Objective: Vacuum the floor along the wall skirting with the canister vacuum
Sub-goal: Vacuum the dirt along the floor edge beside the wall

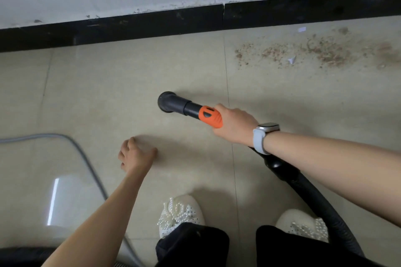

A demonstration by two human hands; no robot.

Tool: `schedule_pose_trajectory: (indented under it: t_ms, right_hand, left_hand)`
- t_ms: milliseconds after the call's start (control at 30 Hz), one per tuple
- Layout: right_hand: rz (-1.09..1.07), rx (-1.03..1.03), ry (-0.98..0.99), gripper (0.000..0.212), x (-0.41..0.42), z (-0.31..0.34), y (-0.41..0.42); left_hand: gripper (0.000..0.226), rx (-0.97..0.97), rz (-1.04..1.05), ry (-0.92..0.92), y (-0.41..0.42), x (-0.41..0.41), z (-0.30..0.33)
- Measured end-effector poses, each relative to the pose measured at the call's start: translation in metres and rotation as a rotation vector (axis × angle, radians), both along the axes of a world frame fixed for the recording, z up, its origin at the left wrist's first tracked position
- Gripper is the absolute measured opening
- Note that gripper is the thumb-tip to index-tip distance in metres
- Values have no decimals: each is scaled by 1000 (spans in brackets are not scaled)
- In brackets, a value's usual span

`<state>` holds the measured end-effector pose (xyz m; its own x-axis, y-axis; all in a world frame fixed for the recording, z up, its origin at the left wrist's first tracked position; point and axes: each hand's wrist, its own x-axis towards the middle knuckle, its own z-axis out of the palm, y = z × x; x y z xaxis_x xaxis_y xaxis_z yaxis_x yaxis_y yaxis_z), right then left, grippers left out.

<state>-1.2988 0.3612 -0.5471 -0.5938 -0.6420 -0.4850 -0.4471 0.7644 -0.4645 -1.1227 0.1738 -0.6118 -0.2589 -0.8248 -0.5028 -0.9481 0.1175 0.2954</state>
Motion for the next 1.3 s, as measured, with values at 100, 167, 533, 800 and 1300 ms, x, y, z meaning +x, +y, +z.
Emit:
schedule_pose_trajectory:
  t_ms: [100, 167, 533, 800, 1300]
  right_hand:
    - [142, -31, -24, 32, 21, 1, -33]
    - [231, -55, -43, 28, 37, 0, -49]
    - [240, 22, -127, 27, 32, -7, -7]
    - [-18, 76, -147, 18, -12, 0, 82]
    - [57, 227, 161, 28, -28, 5, 85]
  left_hand:
    - [73, -24, 9, -23, -13, 15, 4]
    - [71, -46, 12, -35, -19, 28, 5]
    - [80, -172, -145, 56, -8, 44, 8]
    - [85, -315, -1097, 183, 28, -38, 9]
    - [58, -295, -1041, 346, 65, -91, 13]
